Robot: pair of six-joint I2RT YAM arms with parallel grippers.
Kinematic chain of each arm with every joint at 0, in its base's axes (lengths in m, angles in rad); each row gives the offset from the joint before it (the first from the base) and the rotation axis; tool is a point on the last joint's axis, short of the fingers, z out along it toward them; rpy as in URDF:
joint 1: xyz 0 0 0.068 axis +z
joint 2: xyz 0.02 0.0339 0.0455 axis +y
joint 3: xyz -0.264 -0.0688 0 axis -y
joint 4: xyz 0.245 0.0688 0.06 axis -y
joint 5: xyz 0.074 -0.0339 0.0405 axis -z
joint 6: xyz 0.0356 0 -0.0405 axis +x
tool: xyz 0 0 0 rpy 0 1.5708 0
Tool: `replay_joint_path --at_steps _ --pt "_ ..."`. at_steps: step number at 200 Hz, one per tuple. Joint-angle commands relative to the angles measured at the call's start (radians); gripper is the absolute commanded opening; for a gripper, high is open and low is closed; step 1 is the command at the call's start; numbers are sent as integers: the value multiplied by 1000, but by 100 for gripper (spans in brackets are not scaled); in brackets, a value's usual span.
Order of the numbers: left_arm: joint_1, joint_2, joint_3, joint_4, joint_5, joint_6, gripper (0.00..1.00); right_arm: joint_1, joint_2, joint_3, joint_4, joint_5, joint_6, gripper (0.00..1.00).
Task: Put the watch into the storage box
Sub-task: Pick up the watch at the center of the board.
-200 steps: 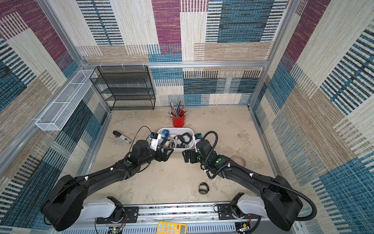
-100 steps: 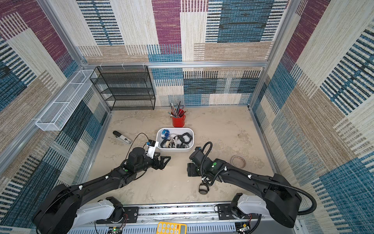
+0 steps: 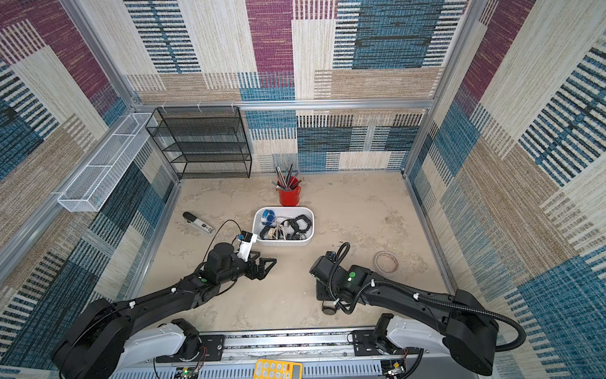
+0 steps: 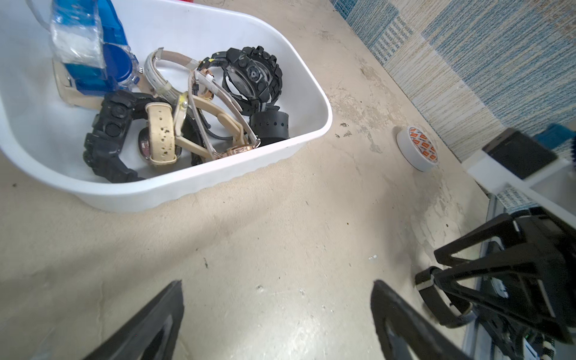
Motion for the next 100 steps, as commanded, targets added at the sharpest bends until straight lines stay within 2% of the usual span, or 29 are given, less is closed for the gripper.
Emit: replay_joint_path --at_steps 1,49,100 --pt "1 3 -4 45 19 8 95 11 0 -10 -2 -21 32 43" --pt "1 22 -3 60 36 -3 95 22 -20 -51 18 -51 57 33" --pt "1 3 -1 37 32 3 95 31 -20 -105 89 -74 77 28"
